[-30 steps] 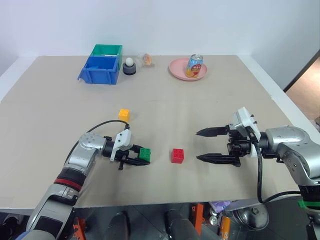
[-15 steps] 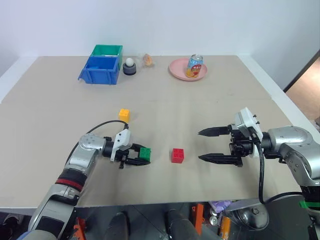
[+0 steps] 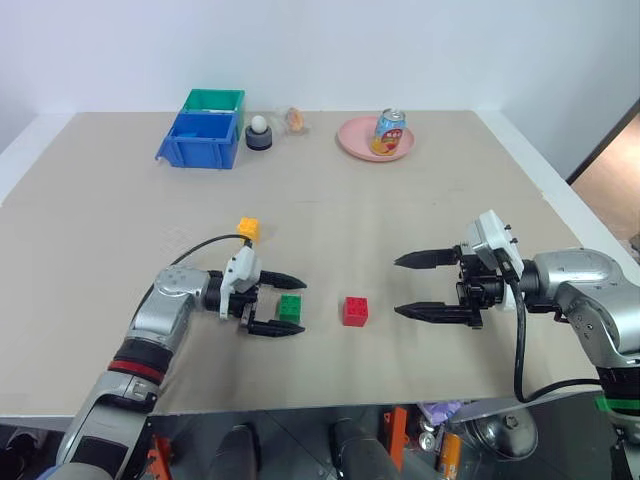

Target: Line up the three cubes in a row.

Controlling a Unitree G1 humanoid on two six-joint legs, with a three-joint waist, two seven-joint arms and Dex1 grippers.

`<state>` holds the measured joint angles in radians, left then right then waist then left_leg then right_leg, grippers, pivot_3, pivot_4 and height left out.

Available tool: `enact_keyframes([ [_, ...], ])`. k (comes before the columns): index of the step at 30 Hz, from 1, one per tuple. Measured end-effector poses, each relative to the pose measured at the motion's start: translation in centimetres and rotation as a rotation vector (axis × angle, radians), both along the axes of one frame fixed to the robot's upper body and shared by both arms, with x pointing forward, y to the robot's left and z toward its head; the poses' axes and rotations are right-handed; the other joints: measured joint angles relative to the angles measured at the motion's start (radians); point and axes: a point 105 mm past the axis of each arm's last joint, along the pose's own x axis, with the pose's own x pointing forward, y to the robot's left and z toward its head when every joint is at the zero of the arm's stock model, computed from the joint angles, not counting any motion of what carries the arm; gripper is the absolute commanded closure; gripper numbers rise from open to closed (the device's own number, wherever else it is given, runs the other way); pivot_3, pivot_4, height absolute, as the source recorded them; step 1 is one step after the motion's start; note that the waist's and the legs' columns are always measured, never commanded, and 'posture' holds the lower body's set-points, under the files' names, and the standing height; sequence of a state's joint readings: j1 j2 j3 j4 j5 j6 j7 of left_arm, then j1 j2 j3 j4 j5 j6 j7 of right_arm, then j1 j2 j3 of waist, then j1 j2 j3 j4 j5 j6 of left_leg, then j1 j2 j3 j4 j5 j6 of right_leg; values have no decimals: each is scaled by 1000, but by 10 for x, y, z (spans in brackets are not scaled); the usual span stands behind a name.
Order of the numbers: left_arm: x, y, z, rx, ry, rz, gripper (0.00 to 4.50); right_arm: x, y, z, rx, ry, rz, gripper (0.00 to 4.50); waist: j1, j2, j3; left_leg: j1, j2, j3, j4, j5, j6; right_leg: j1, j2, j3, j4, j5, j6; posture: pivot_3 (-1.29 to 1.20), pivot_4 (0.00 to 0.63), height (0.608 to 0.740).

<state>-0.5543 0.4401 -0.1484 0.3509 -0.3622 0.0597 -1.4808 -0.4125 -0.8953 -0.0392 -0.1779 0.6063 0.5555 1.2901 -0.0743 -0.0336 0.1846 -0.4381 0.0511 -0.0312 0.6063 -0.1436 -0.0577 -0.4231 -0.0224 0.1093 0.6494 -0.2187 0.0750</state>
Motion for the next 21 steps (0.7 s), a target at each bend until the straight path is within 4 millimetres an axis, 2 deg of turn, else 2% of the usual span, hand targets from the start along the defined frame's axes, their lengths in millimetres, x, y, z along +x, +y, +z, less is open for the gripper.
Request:
enact_keyframes([
  [5,0,8,-1,-10,2,40,30,1,-1,-1,2,14,-5,0,1,0,0,0,0,0,0,0,0,0,0,0,0,0,0,0,150,740],
  [7,3,8,5,-35,-13,72,30,0,-1,-1,2,15,-3,0,1,0,0,0,0,0,0,0,0,0,0,0,0,0,0,0,150,740],
  [13,18,13,52,-221,-20,204,30,0,-1,0,1,16,4,0,1,0,0,0,0,0,0,0,0,0,0,0,0,0,0,0,150,740],
  [15,27,21,70,-282,-22,274,30,0,0,0,1,14,5,0,0,0,0,0,0,0,0,0,0,0,0,0,0,0,0,0,150,740],
  [17,33,30,76,-305,-19,348,30,0,0,1,1,12,6,0,0,0,0,0,0,0,0,0,0,0,0,0,0,0,0,0,150,740],
  [21,50,62,77,-314,13,585,30,1,1,2,6,5,9,0,-1,0,0,0,0,0,0,0,0,0,0,0,0,0,1,0,150,740],
])
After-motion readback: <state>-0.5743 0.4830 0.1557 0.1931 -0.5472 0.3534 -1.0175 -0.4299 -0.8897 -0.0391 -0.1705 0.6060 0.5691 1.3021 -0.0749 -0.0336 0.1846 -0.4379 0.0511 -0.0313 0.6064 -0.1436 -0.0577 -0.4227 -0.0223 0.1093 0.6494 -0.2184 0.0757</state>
